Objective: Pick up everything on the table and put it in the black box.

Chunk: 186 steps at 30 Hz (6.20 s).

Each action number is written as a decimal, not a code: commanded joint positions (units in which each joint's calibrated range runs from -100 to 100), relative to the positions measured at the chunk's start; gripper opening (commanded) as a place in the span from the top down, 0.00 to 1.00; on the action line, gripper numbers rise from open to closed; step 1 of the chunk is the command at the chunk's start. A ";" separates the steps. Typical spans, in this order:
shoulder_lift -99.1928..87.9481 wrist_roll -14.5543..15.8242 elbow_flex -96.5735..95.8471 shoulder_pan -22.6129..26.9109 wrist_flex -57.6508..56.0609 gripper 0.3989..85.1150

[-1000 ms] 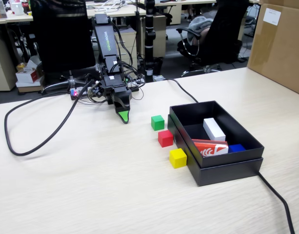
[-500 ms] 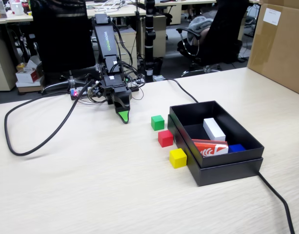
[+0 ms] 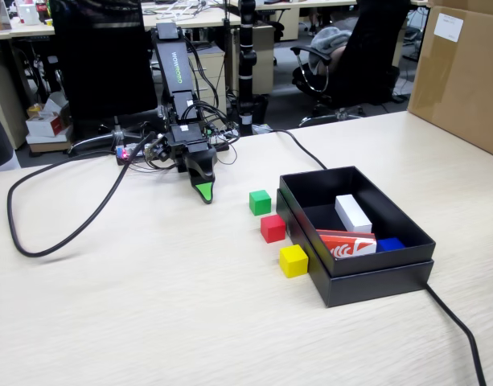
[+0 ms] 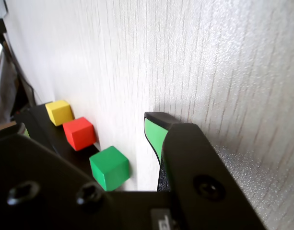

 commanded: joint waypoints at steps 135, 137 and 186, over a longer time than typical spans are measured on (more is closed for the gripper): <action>89.80 16.12 120.65 15.48 -72.58 0.58; 84.76 16.17 120.65 15.48 -72.58 0.57; 81.43 5.91 93.18 8.21 -56.43 0.46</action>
